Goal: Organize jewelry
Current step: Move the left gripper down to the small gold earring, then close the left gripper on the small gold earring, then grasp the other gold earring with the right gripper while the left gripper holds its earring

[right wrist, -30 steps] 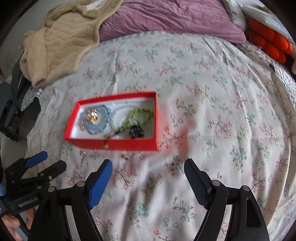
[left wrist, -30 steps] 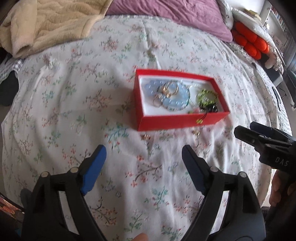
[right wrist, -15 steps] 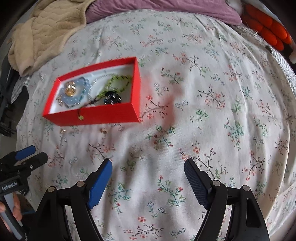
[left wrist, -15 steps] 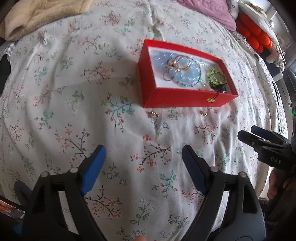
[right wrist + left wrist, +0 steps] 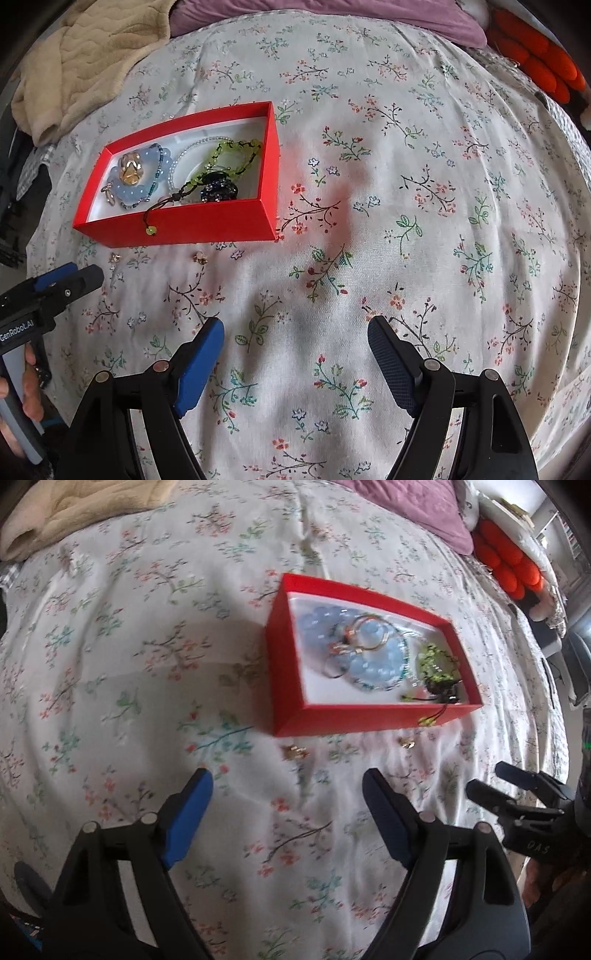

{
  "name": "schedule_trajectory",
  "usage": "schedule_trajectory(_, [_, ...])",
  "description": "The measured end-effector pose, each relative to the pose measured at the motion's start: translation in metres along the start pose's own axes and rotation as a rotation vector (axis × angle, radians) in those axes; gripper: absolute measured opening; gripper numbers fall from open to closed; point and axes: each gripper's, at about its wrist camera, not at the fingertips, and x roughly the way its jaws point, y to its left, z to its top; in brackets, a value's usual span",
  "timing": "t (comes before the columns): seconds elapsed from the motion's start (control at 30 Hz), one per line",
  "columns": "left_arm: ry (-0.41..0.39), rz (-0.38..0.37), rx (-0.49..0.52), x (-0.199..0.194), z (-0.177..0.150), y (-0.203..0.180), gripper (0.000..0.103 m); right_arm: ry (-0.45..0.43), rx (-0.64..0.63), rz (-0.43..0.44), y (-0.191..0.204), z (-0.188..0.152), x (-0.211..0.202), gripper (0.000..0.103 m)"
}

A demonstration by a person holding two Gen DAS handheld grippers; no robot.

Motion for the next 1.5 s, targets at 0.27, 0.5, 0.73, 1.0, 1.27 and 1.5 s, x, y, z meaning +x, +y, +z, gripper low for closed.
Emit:
schedule_trajectory(0.27, [0.016, -0.008, -0.031, 0.015, 0.010, -0.008, 0.040, 0.008, 0.002, -0.003, 0.000, 0.003, 0.004, 0.081])
schedule_trajectory(0.5, [0.028, 0.032, -0.017, 0.028, 0.012, -0.017, 0.029, 0.010, 0.002, -0.004, 0.000, 0.004, 0.005, 0.081])
schedule_trajectory(0.73, [0.022, 0.102, 0.003, 0.033, 0.013, -0.021, 0.012, 0.015, 0.009, -0.008, -0.001, 0.005, 0.008, 0.081])
schedule_trajectory(1.0, [0.017, 0.067, 0.001, 0.024, 0.011, -0.014, 0.006, 0.012, 0.014, 0.005, 0.006, 0.013, 0.011, 0.081])
schedule_trajectory(1.27, [-0.002, 0.045, -0.004, 0.007, 0.005, 0.000, 0.006, 0.028, 0.041, 0.078, 0.025, 0.022, 0.022, 0.081])
schedule_trajectory(1.5, [0.001, 0.058, 0.009, 0.002, 0.001, 0.004, 0.006, 0.020, 0.062, 0.116, 0.045, 0.030, 0.033, 0.081])
